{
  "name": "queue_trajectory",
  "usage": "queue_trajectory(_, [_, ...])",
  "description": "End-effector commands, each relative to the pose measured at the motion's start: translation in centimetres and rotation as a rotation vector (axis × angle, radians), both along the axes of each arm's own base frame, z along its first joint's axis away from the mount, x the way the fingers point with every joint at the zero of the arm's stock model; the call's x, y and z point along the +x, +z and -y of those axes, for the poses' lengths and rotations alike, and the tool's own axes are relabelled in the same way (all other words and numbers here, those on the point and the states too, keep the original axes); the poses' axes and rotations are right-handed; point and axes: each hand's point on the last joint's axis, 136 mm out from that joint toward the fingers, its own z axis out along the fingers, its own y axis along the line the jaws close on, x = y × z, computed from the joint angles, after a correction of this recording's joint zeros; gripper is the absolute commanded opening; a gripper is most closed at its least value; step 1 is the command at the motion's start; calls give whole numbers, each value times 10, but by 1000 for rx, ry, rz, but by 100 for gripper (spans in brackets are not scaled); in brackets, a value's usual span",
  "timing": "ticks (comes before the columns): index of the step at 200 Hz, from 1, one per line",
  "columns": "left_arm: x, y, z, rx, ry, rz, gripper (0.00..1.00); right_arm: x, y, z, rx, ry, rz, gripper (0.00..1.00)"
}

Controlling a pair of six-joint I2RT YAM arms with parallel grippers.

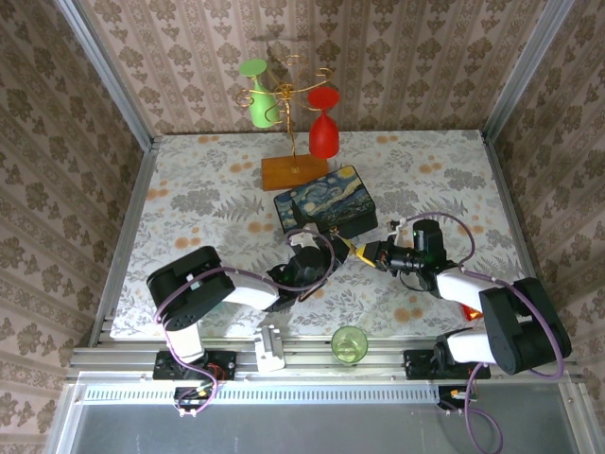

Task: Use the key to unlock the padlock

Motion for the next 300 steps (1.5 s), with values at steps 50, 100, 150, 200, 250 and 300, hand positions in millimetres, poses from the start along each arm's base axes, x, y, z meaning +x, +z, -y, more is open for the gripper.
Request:
queue_trajectory(50, [-32, 20, 18, -73, -164, 38, 0, -4, 4, -5, -5, 16, 25, 12])
queue_trajectory(100, [-29, 14, 17, -88, -142, 31, 0, -15, -13, -1, -33, 10, -20, 29])
queue_trajectory(150, [-26, 11, 5, -41, -117, 42, 0, -30, -10, 13, -131, 17, 57, 49])
queue_trajectory(200, [-26, 11, 2, -14, -120, 55, 0, -41, -4, 52, -484, -12, 208, 54])
queue_trajectory(250, [-26, 15, -1, -25, -118, 57, 0, -48, -6, 28, -711, 93, 340, 47])
queue_trajectory(300, [-31, 28, 1, -29, -130, 77, 0, -47, -11, -2, -742, 230, 389, 33])
